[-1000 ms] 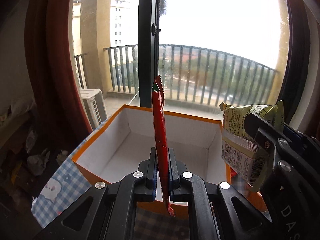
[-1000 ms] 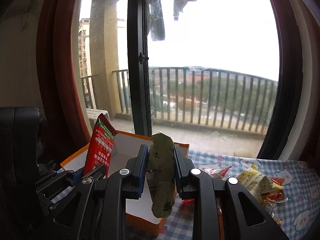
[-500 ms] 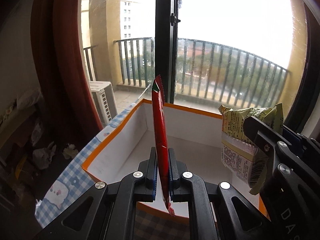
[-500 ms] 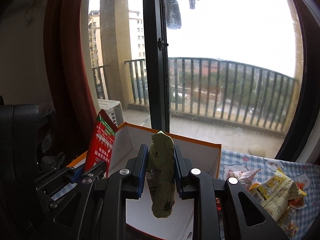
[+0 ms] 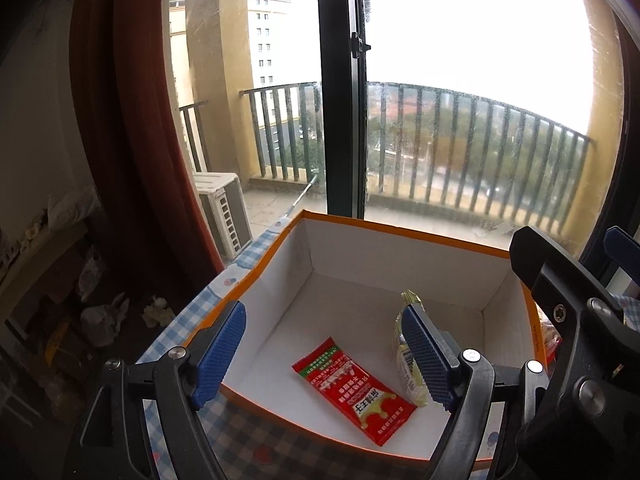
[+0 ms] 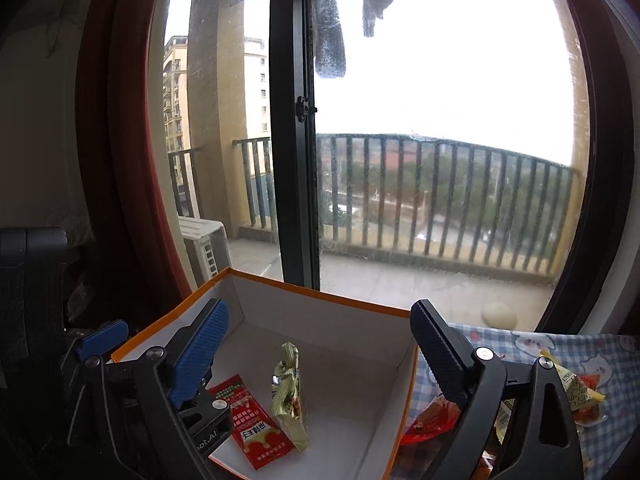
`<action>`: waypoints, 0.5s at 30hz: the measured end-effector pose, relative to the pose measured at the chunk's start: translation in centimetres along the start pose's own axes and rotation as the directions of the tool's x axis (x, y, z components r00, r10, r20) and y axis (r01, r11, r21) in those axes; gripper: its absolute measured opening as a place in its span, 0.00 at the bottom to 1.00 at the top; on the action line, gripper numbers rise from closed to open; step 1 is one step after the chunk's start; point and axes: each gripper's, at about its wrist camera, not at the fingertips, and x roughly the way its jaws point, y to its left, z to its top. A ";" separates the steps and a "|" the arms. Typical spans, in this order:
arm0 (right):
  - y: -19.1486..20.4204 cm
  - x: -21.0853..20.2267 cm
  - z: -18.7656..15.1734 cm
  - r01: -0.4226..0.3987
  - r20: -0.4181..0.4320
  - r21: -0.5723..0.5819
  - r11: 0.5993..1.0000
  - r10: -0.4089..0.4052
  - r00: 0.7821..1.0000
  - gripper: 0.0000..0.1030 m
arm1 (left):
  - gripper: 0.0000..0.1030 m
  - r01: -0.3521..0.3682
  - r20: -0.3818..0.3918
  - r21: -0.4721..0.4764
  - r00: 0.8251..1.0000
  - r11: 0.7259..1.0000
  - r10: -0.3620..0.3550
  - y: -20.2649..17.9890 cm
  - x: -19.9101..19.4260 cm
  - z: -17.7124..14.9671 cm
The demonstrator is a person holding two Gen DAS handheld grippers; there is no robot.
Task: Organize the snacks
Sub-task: 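Open both tools to drop the packets into the orange box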
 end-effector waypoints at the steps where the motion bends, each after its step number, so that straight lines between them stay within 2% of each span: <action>1: 0.0 -0.1 0.0 0.009 0.000 -0.010 1.000 -0.009 1.000 0.91 | 0.79 0.001 0.003 0.001 1.000 1.000 -0.001 -0.1 -0.1 -0.1; 9: -1.5 -0.8 -0.9 0.027 -0.018 0.023 0.999 -0.027 0.999 0.91 | 0.80 0.013 0.027 0.004 1.000 1.000 -0.013 -1.0 -1.6 -0.4; 15: -3.0 -2.7 -1.3 0.046 -0.016 0.044 0.998 -0.046 0.999 0.91 | 0.80 0.057 0.035 0.015 0.998 0.998 -0.057 -2.8 -2.9 -0.6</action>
